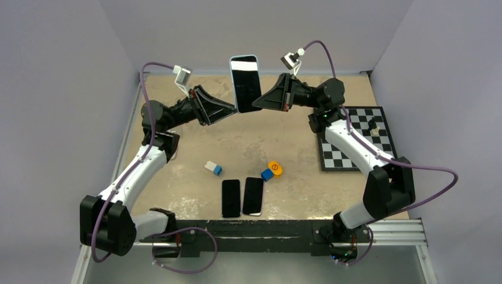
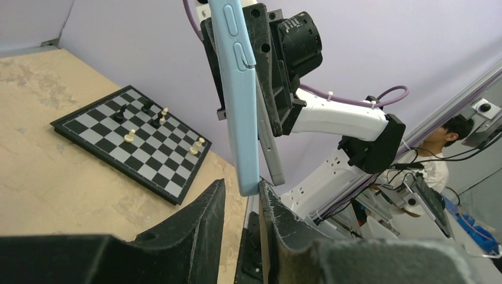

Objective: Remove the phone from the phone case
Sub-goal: Remove the phone case from the phone.

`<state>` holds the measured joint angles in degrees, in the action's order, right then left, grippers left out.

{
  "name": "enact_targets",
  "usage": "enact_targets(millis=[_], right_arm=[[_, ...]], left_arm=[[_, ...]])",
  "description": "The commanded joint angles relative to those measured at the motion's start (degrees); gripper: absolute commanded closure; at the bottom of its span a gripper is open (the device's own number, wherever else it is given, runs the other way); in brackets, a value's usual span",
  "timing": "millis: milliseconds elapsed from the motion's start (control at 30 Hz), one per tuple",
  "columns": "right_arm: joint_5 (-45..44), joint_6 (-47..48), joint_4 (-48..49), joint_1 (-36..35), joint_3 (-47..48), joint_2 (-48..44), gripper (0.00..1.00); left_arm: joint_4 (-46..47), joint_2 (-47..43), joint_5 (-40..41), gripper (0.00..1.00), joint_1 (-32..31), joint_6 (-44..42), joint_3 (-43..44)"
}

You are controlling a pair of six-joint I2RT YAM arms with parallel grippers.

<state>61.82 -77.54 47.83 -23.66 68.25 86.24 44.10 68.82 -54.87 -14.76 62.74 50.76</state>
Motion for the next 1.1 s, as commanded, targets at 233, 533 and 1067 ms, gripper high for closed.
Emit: enact_targets(millis=[233,533,1067], right_arm=[[-1.07,-3.21,7.97,-0.27,0.04,-2.98,1.00],[-0.91,2.88,1.04,-1.82,0.04,-3.86,1.00],[-0.85,13.67,-9.85,-3.33,-4.10,-5.07,1.00]], left_arm=[[-6.13,-0.95,1.46,0.57,-2.20,-6.22,2.47],[-23.54,-1.72,14.05,0.64,-2.55,-13.92,8.70],[-46.55,-0.86,36.13,1.00,-0.99,-14.29,14.08]])
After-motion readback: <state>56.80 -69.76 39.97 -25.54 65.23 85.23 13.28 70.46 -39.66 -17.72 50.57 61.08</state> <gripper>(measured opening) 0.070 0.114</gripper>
